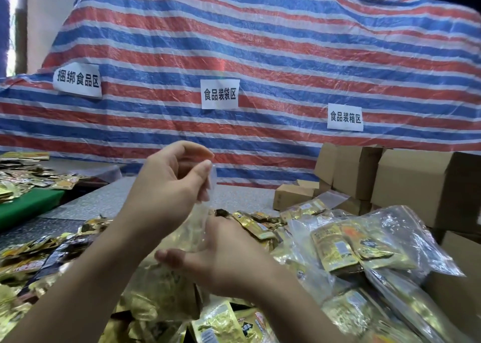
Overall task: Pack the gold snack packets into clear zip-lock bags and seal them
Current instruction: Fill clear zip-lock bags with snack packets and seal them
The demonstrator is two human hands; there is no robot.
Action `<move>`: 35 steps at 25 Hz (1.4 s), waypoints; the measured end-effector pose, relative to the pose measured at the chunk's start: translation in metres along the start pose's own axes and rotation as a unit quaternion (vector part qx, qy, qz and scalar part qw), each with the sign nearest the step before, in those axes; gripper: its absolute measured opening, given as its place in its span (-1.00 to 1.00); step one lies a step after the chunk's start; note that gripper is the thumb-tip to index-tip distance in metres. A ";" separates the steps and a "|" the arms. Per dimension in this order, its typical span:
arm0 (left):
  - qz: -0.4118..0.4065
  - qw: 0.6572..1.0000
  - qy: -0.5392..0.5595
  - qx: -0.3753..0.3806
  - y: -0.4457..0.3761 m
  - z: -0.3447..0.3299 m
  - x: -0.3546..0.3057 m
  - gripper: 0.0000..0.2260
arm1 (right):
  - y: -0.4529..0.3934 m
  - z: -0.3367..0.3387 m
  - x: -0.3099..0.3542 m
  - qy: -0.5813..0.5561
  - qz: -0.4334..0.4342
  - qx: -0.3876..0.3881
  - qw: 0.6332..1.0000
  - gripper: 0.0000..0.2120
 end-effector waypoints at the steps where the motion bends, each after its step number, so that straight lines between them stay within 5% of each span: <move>1: -0.006 1.000 -0.021 0.002 0.002 -0.004 0.001 -0.88 | -0.003 -0.005 -0.004 0.004 -0.009 0.005 1.000 -0.75; 6: -0.072 0.987 -0.099 -0.103 0.003 0.005 -0.006 -0.90 | -0.013 -0.001 -0.051 -0.069 -0.124 -0.038 0.989 -0.76; 13: -0.081 0.988 -0.085 -0.100 0.005 0.002 -0.013 -0.91 | -0.011 0.166 -0.144 -0.151 -0.243 -0.359 0.888 -0.84; 15: -0.067 0.991 -0.075 -0.093 0.005 0.002 -0.011 -0.90 | -0.003 0.213 -0.186 -0.156 -0.292 -0.395 0.857 -0.82; 17: -0.056 0.992 -0.067 -0.088 0.005 0.001 -0.010 -0.88 | 0.018 0.230 -0.237 -0.145 -0.373 -0.369 0.839 -0.73; 20: -0.052 0.993 -0.063 -0.080 0.004 0.000 -0.010 -0.88 | 0.062 0.215 -0.287 0.115 -0.510 -0.293 0.801 -0.54; 22: -0.050 0.994 -0.065 -0.075 0.004 -0.001 -0.009 -0.89 | 0.068 0.203 -0.292 0.312 -0.462 -0.282 0.781 -0.40; 26: -0.050 0.994 -0.072 -0.071 0.003 -0.001 -0.008 -0.89 | 0.041 0.191 -0.263 0.559 -0.254 -0.192 0.766 -0.65; 29: -0.051 0.994 -0.076 -0.066 0.004 -0.002 -0.008 -0.88 | 0.029 0.175 -0.258 0.533 -0.240 -0.151 0.797 -0.72; 32: -0.051 0.993 -0.080 -0.066 0.004 -0.002 -0.009 -0.87 | 0.034 0.149 -0.272 0.394 -0.307 -0.083 0.862 -0.48; 35: -0.047 0.993 -0.084 -0.062 0.004 -0.004 -0.007 -0.87 | 0.038 0.137 -0.283 0.371 -0.313 -0.085 0.870 -0.41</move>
Point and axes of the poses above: each hand's wrist, its own y-axis away from the middle knuckle, its own z-axis out of the back of the hand, x = y × z, the point moved 5 cm from there along -y, towards the middle knuckle, and after that the axes turned 4 degrees about y, right-handed, at the moved point
